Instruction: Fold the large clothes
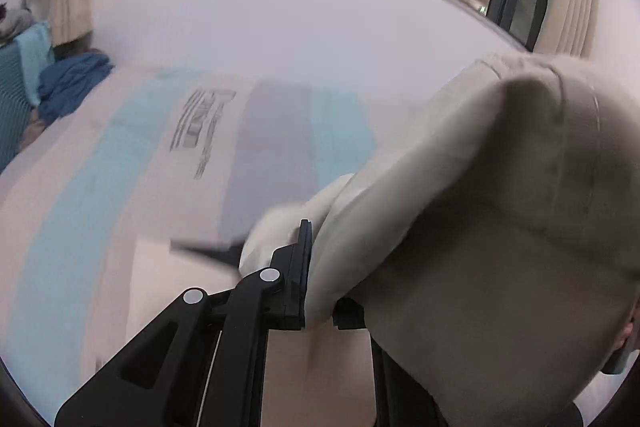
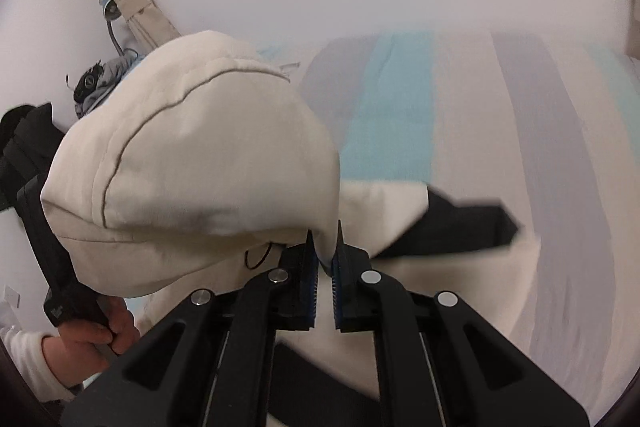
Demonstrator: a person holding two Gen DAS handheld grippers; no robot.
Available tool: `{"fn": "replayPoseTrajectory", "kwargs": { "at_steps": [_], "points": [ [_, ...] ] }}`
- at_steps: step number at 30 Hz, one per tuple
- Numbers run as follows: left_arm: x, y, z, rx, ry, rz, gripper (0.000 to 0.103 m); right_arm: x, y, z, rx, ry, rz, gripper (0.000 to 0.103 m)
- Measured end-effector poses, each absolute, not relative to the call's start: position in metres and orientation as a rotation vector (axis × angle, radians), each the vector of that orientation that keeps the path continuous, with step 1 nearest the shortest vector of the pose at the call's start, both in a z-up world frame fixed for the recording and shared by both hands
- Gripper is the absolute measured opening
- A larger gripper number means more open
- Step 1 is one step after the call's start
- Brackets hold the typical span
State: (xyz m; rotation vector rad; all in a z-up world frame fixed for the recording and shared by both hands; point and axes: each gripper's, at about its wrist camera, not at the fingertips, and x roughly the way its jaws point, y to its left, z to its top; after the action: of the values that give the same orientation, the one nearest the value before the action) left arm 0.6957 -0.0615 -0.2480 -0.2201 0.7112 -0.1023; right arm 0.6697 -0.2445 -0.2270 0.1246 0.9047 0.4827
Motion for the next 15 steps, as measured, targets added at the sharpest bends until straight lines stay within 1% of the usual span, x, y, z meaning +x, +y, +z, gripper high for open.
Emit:
{"fn": "replayPoseTrajectory", "kwargs": {
  "at_steps": [8,9,11,12,13,14,15],
  "points": [
    [0.629,-0.072,-0.287,-0.211,0.834,-0.022,0.007,0.598,-0.25,-0.262,0.081,0.941,0.447,0.005],
    [0.62,-0.075,-0.288,-0.196,0.839,-0.018,0.008,0.588,-0.252,-0.27,0.079,0.952,0.44,0.005],
    [0.611,-0.08,-0.301,-0.167,0.867,-0.001,0.015,0.577,-0.25,-0.278,0.065,0.969,0.427,0.005],
    [0.613,-0.079,-0.312,-0.141,0.893,0.013,0.032,0.573,-0.252,-0.285,0.072,0.985,0.42,0.005],
    [0.605,-0.083,-0.315,-0.111,0.919,0.045,0.065,0.57,-0.251,-0.289,0.08,1.006,0.418,0.008],
    [0.599,-0.084,-0.317,-0.086,0.924,0.079,0.079,0.566,-0.252,-0.292,0.075,1.014,0.404,0.008],
    [0.59,-0.086,-0.317,-0.058,0.913,0.107,0.084,0.558,-0.255,-0.294,0.062,1.01,0.381,0.014]
  ]
}}
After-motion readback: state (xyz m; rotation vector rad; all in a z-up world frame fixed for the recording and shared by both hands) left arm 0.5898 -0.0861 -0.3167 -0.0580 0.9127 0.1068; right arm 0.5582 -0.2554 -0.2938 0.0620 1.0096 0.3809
